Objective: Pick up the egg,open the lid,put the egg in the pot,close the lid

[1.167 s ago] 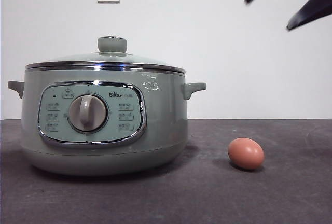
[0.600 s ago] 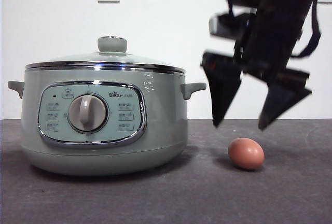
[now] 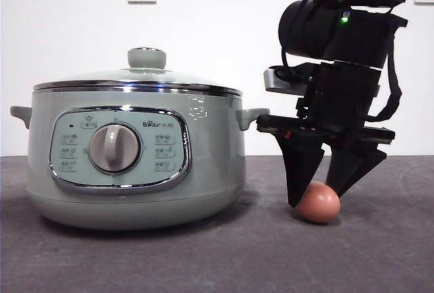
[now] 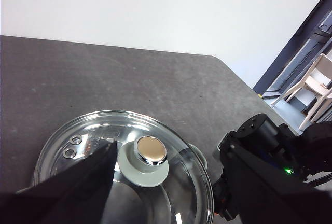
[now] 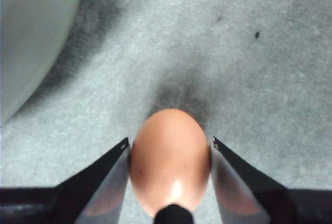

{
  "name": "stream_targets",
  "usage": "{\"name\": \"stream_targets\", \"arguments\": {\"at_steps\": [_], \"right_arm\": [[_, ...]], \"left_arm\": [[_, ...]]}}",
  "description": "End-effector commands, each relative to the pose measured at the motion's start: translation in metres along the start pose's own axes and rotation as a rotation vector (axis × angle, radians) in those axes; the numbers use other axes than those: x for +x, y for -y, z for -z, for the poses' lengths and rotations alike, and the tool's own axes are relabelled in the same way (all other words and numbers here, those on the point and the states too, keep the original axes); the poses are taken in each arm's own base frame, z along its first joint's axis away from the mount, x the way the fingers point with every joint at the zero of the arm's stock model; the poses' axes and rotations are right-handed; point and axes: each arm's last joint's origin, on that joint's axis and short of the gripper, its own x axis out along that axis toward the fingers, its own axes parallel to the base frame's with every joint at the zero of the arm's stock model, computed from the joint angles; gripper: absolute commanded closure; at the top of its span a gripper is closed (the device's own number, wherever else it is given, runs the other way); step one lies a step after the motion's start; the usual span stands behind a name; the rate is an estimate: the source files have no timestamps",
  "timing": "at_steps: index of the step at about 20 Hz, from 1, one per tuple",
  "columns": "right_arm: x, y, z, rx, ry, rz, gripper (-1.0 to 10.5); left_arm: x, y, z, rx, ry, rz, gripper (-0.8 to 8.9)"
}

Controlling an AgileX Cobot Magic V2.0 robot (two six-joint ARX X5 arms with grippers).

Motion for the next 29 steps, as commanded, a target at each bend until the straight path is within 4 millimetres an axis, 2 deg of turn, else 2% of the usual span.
{"name": "stream_targets", "arguments": {"at_steps": [1, 4, 7, 9, 14, 17, 19, 23, 29], "right_arm": [[0.003, 0.001, 0.001, 0.016, -0.013, 0.012, 9.6], [-0.009, 0.002, 0.003, 0.016, -0.016, 0.013, 9.6], [-0.035, 0.002, 0.010, 0.015, -0.017, 0.013, 9.6], [-0.056, 0.002, 0.016, 0.014, -0.004, 0.013, 9.6], [-0.114, 0.003, 0.030, 0.014, 0.153, 0.009, 9.6], [-0.135, 0.004, 0.037, 0.014, 0.230, 0.003, 9.6], [-0.143, 0.004, 0.040, 0.016, 0.255, -0.001, 9.6], [-0.143, 0.004, 0.042, 0.017, 0.244, 0.000, 9.6], [-0.143, 0.004, 0.042, 0.017, 0.236, 0.001, 9.6]], "left_arm": [[0.000, 0.000, 0.001, 0.009, -0.007, 0.002, 4.72], [0.000, 0.000, 0.003, 0.002, -0.029, -0.003, 4.71], [0.005, 0.002, 0.004, 0.042, -0.045, 0.019, 4.67], [0.017, 0.002, 0.006, 0.051, -0.076, 0.045, 4.67], [0.069, 0.003, 0.018, 0.095, -0.176, 0.023, 4.67], [0.100, 0.004, 0.029, 0.139, -0.206, -0.003, 4.67], [0.118, 0.005, 0.035, 0.183, -0.213, -0.036, 4.67], [0.142, 0.003, 0.047, 0.251, -0.229, -0.090, 4.67], [0.162, -0.004, 0.058, 0.298, -0.254, -0.130, 4.68]]}}
